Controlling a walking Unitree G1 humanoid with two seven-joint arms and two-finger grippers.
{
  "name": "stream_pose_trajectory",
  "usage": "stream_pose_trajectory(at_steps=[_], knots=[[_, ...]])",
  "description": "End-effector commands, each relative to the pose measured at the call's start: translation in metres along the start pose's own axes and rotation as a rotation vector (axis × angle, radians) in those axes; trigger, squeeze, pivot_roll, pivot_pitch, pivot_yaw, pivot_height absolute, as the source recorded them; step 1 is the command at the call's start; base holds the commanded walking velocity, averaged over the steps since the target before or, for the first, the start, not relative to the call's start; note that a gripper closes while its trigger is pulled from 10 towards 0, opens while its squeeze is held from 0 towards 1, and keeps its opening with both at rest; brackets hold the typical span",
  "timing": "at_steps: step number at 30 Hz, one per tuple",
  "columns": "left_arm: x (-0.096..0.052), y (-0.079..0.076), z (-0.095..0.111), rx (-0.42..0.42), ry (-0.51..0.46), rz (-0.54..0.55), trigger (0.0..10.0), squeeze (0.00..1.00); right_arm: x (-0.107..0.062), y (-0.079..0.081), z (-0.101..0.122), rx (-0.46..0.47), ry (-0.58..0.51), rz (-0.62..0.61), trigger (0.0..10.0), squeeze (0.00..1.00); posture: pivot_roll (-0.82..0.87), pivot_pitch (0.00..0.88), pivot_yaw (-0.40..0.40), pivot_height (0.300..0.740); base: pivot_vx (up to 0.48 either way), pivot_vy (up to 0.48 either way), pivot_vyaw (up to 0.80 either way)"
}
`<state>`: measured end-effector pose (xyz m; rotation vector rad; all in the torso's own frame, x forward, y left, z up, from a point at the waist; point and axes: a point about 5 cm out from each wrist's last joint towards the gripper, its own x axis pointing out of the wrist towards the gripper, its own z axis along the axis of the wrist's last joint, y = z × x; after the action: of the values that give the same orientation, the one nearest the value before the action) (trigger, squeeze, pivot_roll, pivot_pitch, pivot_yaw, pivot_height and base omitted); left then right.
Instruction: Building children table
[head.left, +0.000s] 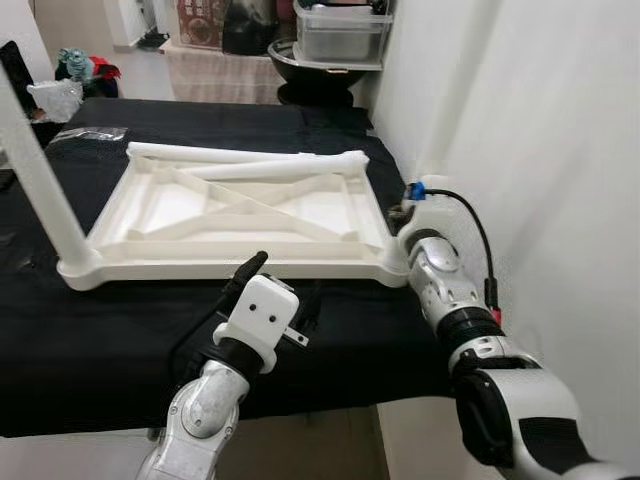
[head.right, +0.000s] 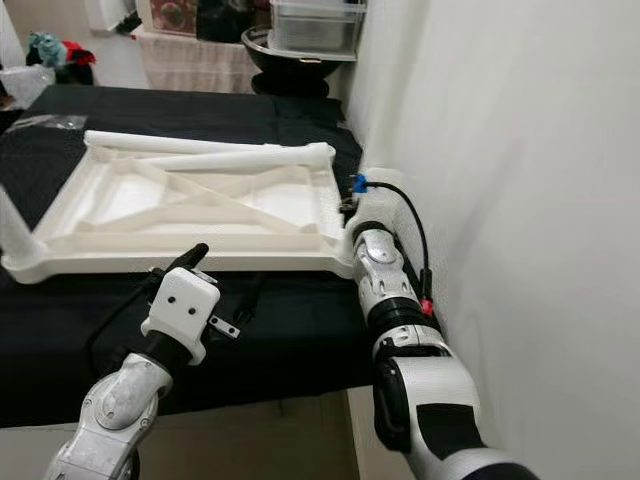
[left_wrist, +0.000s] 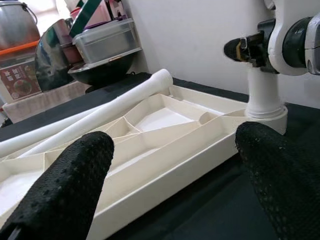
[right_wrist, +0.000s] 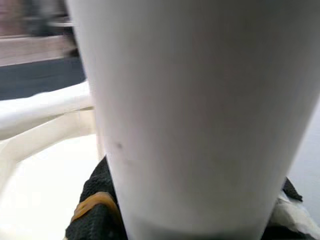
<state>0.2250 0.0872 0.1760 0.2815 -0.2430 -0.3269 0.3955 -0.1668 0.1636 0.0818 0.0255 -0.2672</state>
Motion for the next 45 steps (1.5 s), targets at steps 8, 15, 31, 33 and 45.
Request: stream_pose_trajectory(at_steps=[8,15,31,33,45], knots=[[0.002,-0.002,-0.001,0.003,0.000,-0.016,10.0,0.00,-0.006,0.030,-0.004,-0.011,0.017,0.143,10.0,1.00,0.06,0.047,-0.096,0.740,0.000,0.000,0.00],[0.002,-0.002,-0.002,0.004,0.001,-0.016,10.0,0.00,-0.007,0.033,0.004,0.141,0.040,0.597,10.0,0.00,0.05,0.053,-0.095,0.740,0.000,0.000,0.00],[0.002,0.000,-0.001,0.011,0.000,-0.012,10.0,0.00,-0.025,0.003,0.007,0.162,0.191,1.289,10.0,0.00,0.06,0.059,-0.098,0.740,0.000,0.000,0.00],[0.002,0.000,-0.001,0.011,0.000,-0.013,10.0,0.00,-0.025,0.004,0.007,0.156,0.189,1.290,10.0,0.00,0.07,0.061,-0.099,0.740,0.000,0.000,0.00],[0.001,0.002,-0.003,0.016,0.007,-0.012,10.0,0.00,-0.014,0.022,0.014,0.167,0.074,1.059,0.0,0.00,0.07,0.042,-0.098,0.740,0.000,0.000,0.00]])
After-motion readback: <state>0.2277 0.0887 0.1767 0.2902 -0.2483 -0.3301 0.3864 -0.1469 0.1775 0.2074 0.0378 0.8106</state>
